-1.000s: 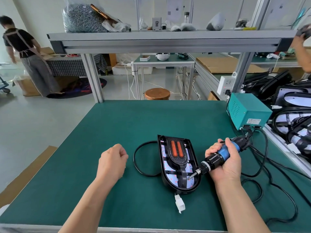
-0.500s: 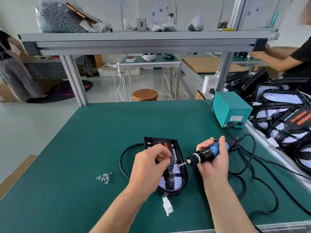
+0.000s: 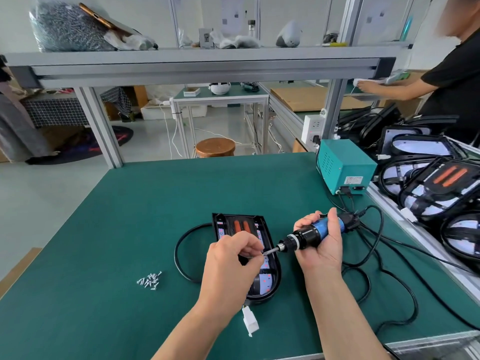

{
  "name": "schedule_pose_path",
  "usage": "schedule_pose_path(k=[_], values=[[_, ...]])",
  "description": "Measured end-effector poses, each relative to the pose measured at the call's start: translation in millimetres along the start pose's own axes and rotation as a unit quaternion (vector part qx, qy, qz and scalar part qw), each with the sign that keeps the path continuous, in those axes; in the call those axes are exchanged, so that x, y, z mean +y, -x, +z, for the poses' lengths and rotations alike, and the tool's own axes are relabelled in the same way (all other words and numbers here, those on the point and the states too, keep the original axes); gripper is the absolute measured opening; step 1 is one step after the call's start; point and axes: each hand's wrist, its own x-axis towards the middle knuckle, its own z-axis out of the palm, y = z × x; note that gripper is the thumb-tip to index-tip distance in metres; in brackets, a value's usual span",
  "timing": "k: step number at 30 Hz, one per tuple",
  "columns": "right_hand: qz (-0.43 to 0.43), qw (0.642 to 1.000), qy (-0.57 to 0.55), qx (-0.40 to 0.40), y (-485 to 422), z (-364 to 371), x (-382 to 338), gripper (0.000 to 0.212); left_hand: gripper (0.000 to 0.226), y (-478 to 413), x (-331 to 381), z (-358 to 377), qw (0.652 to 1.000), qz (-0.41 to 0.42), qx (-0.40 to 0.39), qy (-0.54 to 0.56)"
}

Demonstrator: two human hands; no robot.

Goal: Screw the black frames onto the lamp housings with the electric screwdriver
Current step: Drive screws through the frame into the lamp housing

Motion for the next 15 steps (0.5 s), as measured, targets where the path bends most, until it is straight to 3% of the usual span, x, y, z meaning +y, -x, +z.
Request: schedule_pose_path(k=[15], values=[[-0.009, 1.0, 0.009, -0.005, 0.5, -1.5, 0.4, 0.027, 0.036, 4.3, 3.7, 2.6, 1.0, 0.006, 0.011, -0.02]])
